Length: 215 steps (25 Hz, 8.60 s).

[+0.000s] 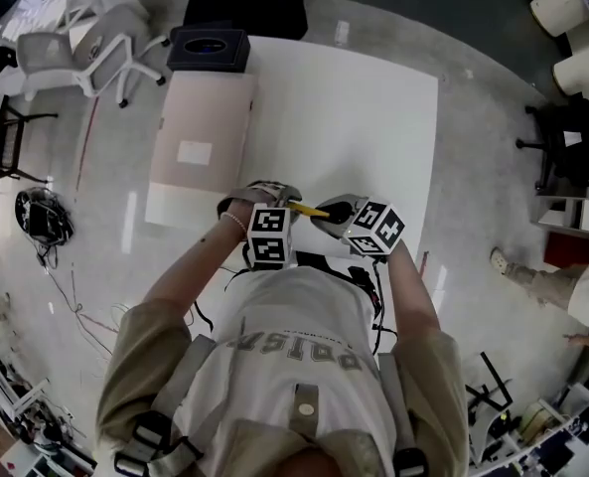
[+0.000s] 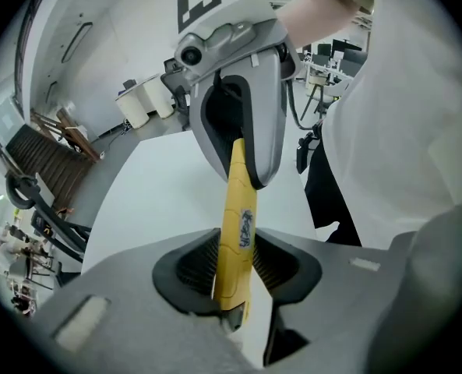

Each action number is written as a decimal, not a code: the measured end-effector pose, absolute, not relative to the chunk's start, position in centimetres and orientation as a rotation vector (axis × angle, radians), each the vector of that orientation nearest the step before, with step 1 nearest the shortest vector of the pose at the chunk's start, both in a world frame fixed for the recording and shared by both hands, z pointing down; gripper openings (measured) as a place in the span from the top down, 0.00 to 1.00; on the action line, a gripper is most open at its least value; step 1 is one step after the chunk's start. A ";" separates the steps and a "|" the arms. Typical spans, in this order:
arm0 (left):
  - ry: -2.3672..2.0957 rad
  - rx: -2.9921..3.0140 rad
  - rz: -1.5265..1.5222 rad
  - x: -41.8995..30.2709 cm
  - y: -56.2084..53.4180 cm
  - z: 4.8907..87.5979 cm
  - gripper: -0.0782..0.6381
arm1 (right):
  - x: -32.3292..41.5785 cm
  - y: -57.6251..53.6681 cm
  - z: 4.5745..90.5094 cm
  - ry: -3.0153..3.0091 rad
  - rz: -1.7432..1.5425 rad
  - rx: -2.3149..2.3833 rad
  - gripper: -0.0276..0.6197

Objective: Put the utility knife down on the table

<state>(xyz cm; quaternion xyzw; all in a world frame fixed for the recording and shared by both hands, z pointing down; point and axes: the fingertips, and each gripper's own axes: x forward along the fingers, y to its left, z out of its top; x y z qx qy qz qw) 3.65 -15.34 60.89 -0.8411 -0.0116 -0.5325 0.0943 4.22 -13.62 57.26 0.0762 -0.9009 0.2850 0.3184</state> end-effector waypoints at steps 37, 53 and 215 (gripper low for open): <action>0.149 -2.503 -1.519 1.5 -15.6 62.9 0.66 | 5.2 -13.0 60.5 -2.275 1.465 0.153 0.85; 0.026 -2.559 -1.710 1.7 -14.7 67.1 0.66 | 5.8 -11.9 64.9 -2.170 0.834 0.222 0.78; 1.564 -2.518 0.162 -8.9 -23.7 31.7 0.87 | 15.6 -18.0 33.3 -2.309 -0.310 2.098 0.96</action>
